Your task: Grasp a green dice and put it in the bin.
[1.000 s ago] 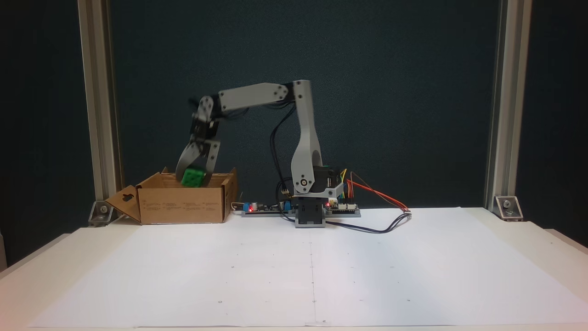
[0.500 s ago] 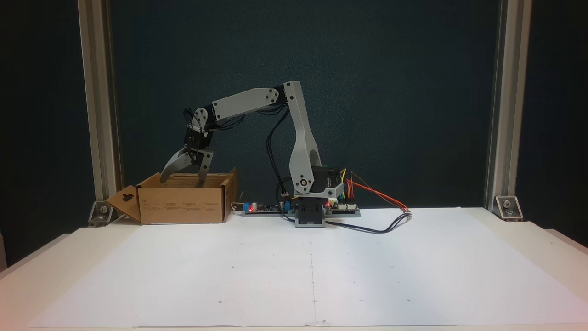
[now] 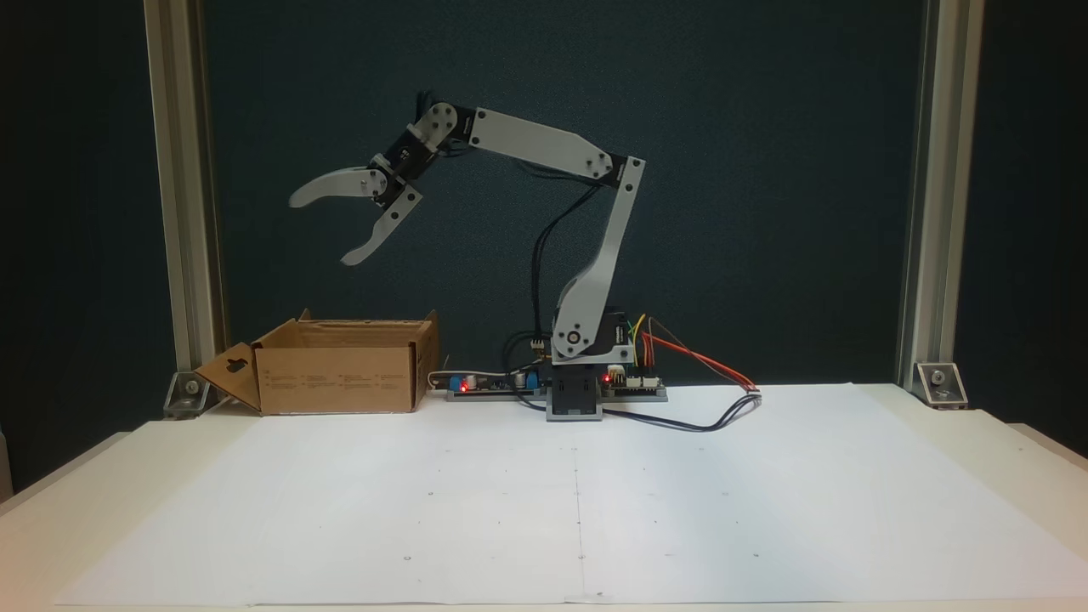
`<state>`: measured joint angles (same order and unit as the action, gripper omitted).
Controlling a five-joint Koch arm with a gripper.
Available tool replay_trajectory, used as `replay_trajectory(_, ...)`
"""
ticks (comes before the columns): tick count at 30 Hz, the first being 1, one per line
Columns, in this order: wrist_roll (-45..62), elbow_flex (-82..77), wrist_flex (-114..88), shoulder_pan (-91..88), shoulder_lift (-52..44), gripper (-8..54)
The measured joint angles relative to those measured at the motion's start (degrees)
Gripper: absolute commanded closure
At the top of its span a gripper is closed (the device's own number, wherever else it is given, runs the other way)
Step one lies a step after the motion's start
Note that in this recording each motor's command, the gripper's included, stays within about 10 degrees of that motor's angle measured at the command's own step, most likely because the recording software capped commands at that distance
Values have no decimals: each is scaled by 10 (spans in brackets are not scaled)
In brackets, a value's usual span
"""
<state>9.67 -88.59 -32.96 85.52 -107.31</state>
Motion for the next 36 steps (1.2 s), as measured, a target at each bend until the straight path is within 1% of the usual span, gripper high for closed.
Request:
replay_trajectory(9, -71, -9, 0, -374, -5, 13)
replay_trajectory(18, -87, -47, 0, -722, -2, 13)
replay_trajectory(24, -95, -80, 24, -812, 2, 13)
replay_trajectory(28, -96, -135, 89, -823, -3, 13)
replay_trajectory(31, -96, -192, 159, -824, -40, 13)
replay_trajectory(36, -96, -338, 288, -817, -145, 7)
